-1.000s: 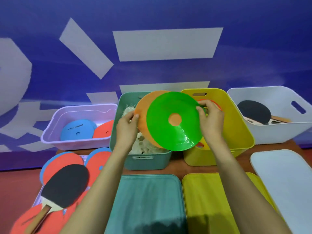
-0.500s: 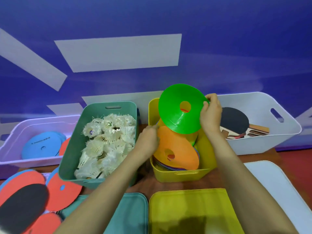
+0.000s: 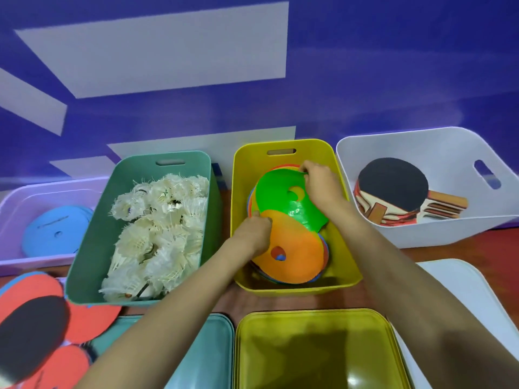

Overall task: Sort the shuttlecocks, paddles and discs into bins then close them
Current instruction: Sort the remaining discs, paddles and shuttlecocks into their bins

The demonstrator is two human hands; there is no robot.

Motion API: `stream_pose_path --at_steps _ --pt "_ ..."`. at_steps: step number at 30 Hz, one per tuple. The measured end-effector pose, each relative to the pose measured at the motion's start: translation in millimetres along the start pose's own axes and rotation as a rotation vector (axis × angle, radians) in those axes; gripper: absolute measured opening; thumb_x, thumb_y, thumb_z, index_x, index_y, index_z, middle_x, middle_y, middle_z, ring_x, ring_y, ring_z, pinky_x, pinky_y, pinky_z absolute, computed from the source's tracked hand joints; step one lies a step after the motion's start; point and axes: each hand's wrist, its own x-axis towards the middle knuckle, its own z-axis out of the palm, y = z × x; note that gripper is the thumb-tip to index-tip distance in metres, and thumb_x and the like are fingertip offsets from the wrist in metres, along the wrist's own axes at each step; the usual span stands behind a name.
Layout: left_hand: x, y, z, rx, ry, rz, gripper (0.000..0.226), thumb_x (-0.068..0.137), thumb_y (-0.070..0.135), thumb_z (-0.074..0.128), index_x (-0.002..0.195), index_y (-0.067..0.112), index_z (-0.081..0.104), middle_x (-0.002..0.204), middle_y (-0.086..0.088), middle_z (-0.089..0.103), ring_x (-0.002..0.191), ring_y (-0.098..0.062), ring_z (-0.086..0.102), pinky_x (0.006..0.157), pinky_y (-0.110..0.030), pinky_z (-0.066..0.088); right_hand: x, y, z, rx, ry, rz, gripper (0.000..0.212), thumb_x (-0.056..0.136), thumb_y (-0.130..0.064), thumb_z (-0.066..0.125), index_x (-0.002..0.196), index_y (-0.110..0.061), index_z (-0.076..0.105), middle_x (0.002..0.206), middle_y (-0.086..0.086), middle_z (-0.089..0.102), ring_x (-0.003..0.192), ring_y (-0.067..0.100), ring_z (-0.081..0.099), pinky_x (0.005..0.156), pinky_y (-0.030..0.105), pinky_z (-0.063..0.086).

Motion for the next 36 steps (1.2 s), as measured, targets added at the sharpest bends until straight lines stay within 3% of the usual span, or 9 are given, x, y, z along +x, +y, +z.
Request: stream_pose_path --at_steps 4,9,17,20,23,27,32,36 --pt "5 -1 5 0.029 -0.043 -0.032 0.04 0.089 -0.004 0.042 0.129 -0.001 0.048 0.142 -0.023 0.03 0.119 -0.037 0.05 0.099 -0.038 0.043 4 -1 9 -0.059 0.01 -0.015 0.032 0.089 -0.002 0.054 0.12 -0.009 0.053 0.117 0.015 0.06 0.103 0.034 0.056 0.078 0.038 0.046" --pt "7 -8 5 0.018 0.051 0.002 0.045 0.087 -0.002 0.044 0.131 0.002 0.048 0.138 -0.022 0.037 0.124 -0.036 0.042 0.104 -0.038 0.039 -3 -12 8 -0.042 0.032 -0.082 0.041 0.088 -0.002 0.052 0.128 -0.01 0.049 0.127 0.01 0.053 0.117 0.029 0.045 0.095 0.039 0.042" --pt "-32 -35 4 -0.247 0.558 0.146 0.043 0.08 0.0 0.054 0.12 0.012 0.061 0.123 -0.008 0.056 0.115 -0.028 0.05 0.097 -0.034 0.042 -62 -62 -6 0.121 0.08 -0.136 0.034 0.088 -0.009 0.058 0.122 -0.01 0.056 0.124 0.01 0.055 0.118 0.027 0.048 0.098 0.032 0.036" --pt "-64 -55 9 -0.451 0.781 0.207 0.029 0.078 0.002 0.059 0.102 0.014 0.069 0.114 -0.002 0.062 0.113 -0.021 0.051 0.096 -0.023 0.036 -91 -96 -14 0.3 0.1 -0.117 0.028 0.088 -0.009 0.059 0.116 -0.012 0.059 0.116 0.008 0.059 0.11 0.023 0.054 0.092 0.027 0.037" --pt "-94 -88 17 -0.566 0.898 0.191 0.024 0.077 0.002 0.064 0.096 0.014 0.069 0.111 -0.004 0.061 0.111 -0.022 0.05 0.094 -0.013 0.026 -124 -138 -9 0.336 0.056 -0.186 0.026 0.088 -0.011 0.06 0.113 -0.013 0.061 0.112 0.007 0.06 0.106 0.022 0.056 0.089 0.024 0.036" --pt "-121 -152 35 -0.618 0.905 0.135 0.022 0.076 0.008 0.066 0.097 0.014 0.067 0.111 -0.004 0.061 0.111 -0.025 0.052 0.096 -0.019 0.03 -157 -195 14 0.322 -0.023 -0.257 0.028 0.089 -0.012 0.059 0.117 -0.013 0.058 0.117 0.005 0.058 0.11 0.02 0.053 0.088 0.018 0.033" --pt "-163 -252 52 -0.616 0.937 0.099 0.025 0.075 0.007 0.065 0.099 0.012 0.066 0.109 -0.005 0.062 0.105 -0.025 0.054 0.091 -0.021 0.032 -184 -280 57 0.267 -0.041 -0.318 0.028 0.092 -0.013 0.055 0.12 -0.014 0.057 0.12 0.005 0.056 0.112 0.019 0.051 0.095 0.022 0.034" --pt "-193 -353 80 -0.623 0.869 -0.013 0.029 0.075 0.007 0.068 0.104 0.011 0.064 0.108 -0.007 0.063 0.104 -0.029 0.055 0.093 -0.033 0.038 -200 -358 109 0.137 -0.033 -0.393 0.03 0.086 -0.014 0.052 0.115 -0.009 0.06 0.112 0.008 0.059 0.103 0.027 0.052 0.094 0.035 0.041"
